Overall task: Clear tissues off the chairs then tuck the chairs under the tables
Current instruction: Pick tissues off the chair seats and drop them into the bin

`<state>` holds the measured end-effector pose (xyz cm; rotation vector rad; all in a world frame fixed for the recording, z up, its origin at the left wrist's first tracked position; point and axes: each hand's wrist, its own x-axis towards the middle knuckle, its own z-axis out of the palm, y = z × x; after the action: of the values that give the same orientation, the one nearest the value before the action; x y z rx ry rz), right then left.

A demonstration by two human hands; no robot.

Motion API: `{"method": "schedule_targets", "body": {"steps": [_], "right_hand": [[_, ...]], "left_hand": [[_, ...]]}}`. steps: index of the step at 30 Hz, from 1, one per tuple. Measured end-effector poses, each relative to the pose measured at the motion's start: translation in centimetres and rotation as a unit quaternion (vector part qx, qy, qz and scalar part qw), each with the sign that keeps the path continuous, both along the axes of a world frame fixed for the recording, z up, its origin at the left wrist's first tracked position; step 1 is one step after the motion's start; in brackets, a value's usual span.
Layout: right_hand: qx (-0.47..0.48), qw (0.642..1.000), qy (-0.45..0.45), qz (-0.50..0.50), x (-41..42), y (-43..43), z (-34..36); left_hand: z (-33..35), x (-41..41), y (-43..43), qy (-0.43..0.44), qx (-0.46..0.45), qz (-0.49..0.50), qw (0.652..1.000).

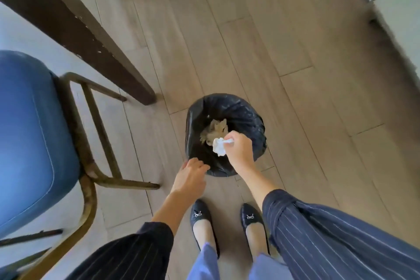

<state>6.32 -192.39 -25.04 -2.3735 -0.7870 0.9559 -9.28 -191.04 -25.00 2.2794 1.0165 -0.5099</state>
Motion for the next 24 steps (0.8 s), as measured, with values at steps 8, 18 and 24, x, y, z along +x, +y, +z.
{"method": "schedule_targets", "body": {"steps": [8, 18, 24], "right_hand": [[0.010, 0.999, 0.017, 0.043, 0.9, 1.1, -7.7], [-0.010, 0.993, 0.031, 0.117, 0.5, 3.3, -5.0], [-0.009, 0.981, 0.038, 0.191, -0.5, 4.6, 5.0]], "left_hand": [[-7.7, 0.0, 0.0, 0.003, 0.066, -0.018, 0.998], [-5.2, 0.1, 2.7, 0.048, 0.040, 0.046, 0.997], [6.9, -1.5, 5.2, 0.035, 0.029, 0.199, 0.979]]}}
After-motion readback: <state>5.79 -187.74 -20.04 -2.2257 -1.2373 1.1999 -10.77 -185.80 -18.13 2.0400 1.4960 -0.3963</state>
